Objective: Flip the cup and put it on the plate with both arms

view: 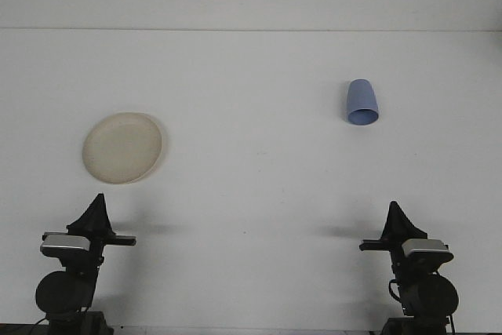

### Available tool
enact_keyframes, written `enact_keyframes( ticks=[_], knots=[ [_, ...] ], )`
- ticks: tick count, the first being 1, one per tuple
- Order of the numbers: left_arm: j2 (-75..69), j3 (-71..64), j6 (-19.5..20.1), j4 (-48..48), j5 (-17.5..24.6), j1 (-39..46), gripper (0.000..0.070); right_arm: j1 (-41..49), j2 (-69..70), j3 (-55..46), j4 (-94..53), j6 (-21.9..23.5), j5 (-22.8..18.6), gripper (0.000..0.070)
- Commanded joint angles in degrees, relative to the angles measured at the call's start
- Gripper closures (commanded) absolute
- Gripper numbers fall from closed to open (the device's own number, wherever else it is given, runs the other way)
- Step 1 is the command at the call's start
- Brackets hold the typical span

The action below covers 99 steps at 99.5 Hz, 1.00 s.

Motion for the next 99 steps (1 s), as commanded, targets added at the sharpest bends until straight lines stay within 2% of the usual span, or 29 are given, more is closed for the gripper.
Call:
enact_keyframes(
  ticks=[1,16,21,25,30,39,43,63,78,99],
  knots=[
    [-0.1,-1.1,0.3,0.9,-0.4,0.0,0.0687,0.0,1.3,3.7,1.1,4.8,0.6,0.07],
    [-0.1,-1.1,0.3,0.9,-0.4,0.0,0.0687,0.0,9.1,13.0,-1.3,0.6,4.4,0.07],
    [-0.1,-1.1,0.3,0.9,-0.4,0.0,0.0687,0.0,13.0,16.5,-1.9,-1.4,4.3,0.0699],
    [-0.1,-1.1,0.3,0.9,-0.4,0.0,0.0687,0.0,16.4,19.2,-1.9,-3.1,3.7,0.0669],
    [-0.1,-1.1,0.3,0.9,-0.4,0.0,0.0687,0.0,20.6,22.5,-1.9,-5.3,2.9,0.0557],
    [-0.1,-1.1,0.3,0.9,-0.4,0.0,0.0687,0.0,28.1,28.0,-1.7,-7.7,2.2,0.0256],
    [-0.1,-1.1,0.3,0.9,-0.4,0.0,0.0687,0.0,31.4,30.1,-1.6,-8.6,2.1,0.0188],
    [-0.1,-1.1,0.3,0.9,-0.4,0.0,0.0687,0.0,46.7,36.0,5.0,-13.3,2.1,0.0181],
    [-0.1,-1.1,0.3,0.9,-0.4,0.0,0.0687,0.0,57.5,36.2,11.7,-14.2,2.2,0.0181],
    [-0.1,-1.1,0.3,0.9,-0.4,0.0,0.0687,-0.1,73.9,36.2,21.9,-18.6,2.6,0.0181]
  ],
)
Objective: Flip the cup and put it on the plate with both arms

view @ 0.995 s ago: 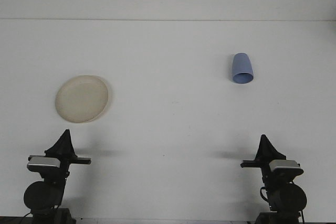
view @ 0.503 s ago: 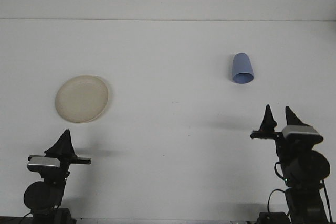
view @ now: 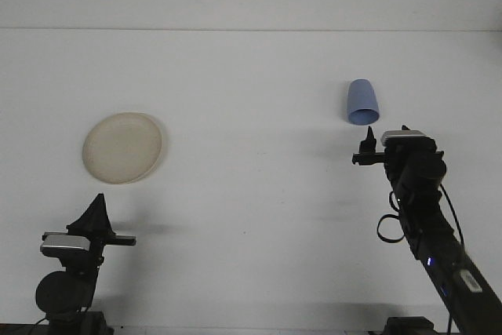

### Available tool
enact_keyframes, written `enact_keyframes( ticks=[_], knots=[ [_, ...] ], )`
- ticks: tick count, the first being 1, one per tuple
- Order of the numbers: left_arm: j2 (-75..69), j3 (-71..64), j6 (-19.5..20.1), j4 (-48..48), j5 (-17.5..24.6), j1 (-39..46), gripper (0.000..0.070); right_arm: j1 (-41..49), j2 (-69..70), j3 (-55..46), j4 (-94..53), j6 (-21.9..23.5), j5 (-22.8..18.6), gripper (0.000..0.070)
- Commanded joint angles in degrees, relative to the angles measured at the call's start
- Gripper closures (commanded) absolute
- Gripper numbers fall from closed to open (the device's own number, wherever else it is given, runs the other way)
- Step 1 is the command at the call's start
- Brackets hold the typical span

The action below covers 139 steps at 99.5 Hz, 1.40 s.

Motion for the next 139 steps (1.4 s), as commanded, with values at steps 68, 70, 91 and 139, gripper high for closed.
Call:
enact_keyframes(
  ticks=[68,70,91,139],
  knots=[
    [-0.1,-1.1,0.3,0.9,-0.4,0.0,0.0687,-5.2,37.3,15.4,18.8,-10.3,-1.6,0.0182],
    [-0.1,-1.1,0.3,0.9,-0.4,0.0,0.0687,-5.3,37.9,16.1,18.8,-10.6,-1.6,0.0182],
    [-0.1,-1.1,0.3,0.9,-0.4,0.0,0.0687,-5.7,44.4,22.1,18.8,-10.8,-1.6,0.0188],
    [-0.1,-1.1,0.3,0.9,-0.4,0.0,0.0687,-5.7,43.9,24.4,17.2,-9.4,-4.2,0.0699]
  ],
)
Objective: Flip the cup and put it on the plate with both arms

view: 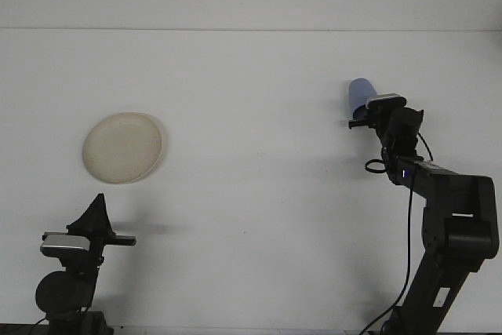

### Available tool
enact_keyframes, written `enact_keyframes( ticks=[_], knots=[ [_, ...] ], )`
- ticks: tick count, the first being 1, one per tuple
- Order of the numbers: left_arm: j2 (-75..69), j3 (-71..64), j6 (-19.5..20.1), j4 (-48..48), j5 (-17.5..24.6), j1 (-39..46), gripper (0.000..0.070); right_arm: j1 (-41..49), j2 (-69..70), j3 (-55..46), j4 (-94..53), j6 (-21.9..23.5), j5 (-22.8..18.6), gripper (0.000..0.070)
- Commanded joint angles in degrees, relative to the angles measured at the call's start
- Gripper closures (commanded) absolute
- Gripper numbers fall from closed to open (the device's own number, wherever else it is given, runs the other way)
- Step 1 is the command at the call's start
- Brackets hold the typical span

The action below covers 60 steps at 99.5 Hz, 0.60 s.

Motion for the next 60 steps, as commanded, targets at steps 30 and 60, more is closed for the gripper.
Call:
enact_keyframes(
  ticks=[30,60],
  knots=[
    [-0.1,-1.1,0.3,0.9,-0.4,0.0,0.0687,-0.5,-17.3,0.9,-18.8,13.4,-2.9,0.0699],
    [-0.1,-1.1,0.3,0.9,-0.4,0.0,0.0687,0.5,-36.5,1.0,-34.9,23.0,-23.5,0.07]
  ],
)
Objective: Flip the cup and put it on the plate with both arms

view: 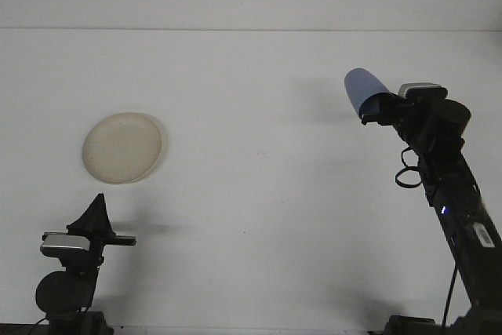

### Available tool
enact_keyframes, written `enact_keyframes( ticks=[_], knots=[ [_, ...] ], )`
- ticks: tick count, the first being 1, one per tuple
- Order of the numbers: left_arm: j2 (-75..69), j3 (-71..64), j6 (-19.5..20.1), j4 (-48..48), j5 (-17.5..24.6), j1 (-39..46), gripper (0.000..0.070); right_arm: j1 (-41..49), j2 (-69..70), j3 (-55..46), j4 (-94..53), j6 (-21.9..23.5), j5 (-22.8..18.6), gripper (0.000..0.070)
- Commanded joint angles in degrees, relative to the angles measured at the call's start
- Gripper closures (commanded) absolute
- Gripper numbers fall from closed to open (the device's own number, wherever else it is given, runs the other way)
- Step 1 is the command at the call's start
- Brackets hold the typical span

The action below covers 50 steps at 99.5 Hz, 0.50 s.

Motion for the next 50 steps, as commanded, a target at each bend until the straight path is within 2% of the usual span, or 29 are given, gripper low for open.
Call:
enact_keyframes(
  ticks=[1,12,33,42,50],
  knots=[
    [-0.1,-1.1,0.3,0.9,-0.4,0.0,0.0687,0.9,-2.7,1.0,-2.1,3.5,-4.3,0.0699],
    [-0.1,-1.1,0.3,0.9,-0.4,0.0,0.0687,3.8,-6.4,3.5,-11.4,2.0,-6.7,0.0699],
    [-0.1,-1.1,0.3,0.9,-0.4,0.0,0.0687,12.5,-5.4,14.9,-38.5,-9.6,-7.4,0.07],
    [-0.1,-1.1,0.3,0.9,-0.4,0.0,0.0687,17.7,-3.3,19.6,-48.3,-12.4,-5.6,0.07],
    [-0.1,-1.1,0.3,0.9,-0.4,0.0,0.0687,22.9,-0.8,22.6,-55.6,-14.6,-1.9,0.07]
  ],
)
